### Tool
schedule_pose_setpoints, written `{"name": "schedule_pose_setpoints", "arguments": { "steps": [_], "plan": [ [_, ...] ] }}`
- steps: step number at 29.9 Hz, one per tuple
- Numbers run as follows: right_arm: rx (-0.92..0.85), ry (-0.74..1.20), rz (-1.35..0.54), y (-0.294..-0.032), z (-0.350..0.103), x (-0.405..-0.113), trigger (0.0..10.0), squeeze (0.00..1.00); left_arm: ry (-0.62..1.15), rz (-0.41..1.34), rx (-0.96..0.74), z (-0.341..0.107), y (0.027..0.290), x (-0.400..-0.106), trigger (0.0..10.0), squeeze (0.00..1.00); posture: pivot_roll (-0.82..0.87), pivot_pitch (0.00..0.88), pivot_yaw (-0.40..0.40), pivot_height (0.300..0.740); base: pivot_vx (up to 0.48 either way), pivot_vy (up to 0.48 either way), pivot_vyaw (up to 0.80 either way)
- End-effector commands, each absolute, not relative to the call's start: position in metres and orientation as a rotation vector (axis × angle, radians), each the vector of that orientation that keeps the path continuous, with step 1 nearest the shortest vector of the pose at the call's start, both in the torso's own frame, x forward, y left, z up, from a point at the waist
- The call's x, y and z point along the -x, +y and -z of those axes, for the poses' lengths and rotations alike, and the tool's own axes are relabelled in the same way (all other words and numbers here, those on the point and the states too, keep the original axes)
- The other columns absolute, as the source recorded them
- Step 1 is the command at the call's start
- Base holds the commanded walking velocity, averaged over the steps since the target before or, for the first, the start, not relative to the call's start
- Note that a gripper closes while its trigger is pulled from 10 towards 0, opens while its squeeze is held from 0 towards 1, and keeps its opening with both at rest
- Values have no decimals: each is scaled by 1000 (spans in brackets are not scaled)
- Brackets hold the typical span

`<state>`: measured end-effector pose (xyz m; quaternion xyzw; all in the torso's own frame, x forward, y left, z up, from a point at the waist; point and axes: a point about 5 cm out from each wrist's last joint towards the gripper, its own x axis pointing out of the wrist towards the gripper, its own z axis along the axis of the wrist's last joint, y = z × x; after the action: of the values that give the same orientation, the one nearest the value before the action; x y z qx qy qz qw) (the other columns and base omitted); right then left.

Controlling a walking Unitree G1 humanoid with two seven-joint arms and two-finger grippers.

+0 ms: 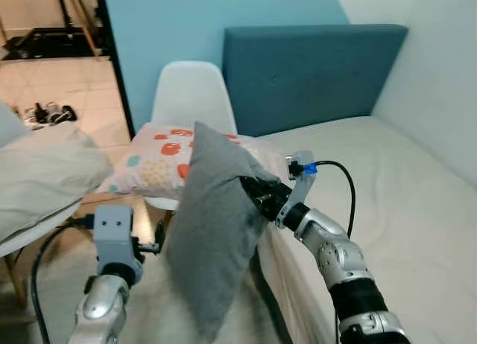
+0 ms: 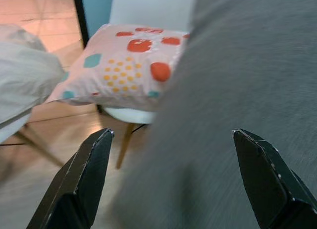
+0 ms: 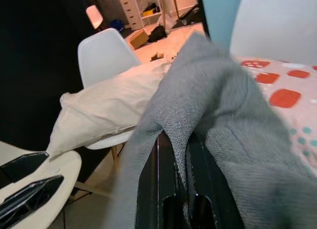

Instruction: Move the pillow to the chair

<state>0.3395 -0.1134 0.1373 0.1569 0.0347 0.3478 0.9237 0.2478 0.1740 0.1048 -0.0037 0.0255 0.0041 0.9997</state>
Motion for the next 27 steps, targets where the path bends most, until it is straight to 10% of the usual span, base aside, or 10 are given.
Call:
{"name": "schedule_pose_setpoints", "arguments": {
  "steps": [1, 27],
  "plan": [
    [-309, -24, -737, -112, -155, -341, 10000, 0, 52, -7, 0, -104, 175, -247, 10000, 0, 59, 0, -88, 740, 0, 0, 775],
    [-256, -60, -775, -107, -161, -337, 10000, 0, 24, 21, 7, -108, 169, -246, 10000, 0, 58, 0, -94, 740, 0, 0, 775]
  ]
}}
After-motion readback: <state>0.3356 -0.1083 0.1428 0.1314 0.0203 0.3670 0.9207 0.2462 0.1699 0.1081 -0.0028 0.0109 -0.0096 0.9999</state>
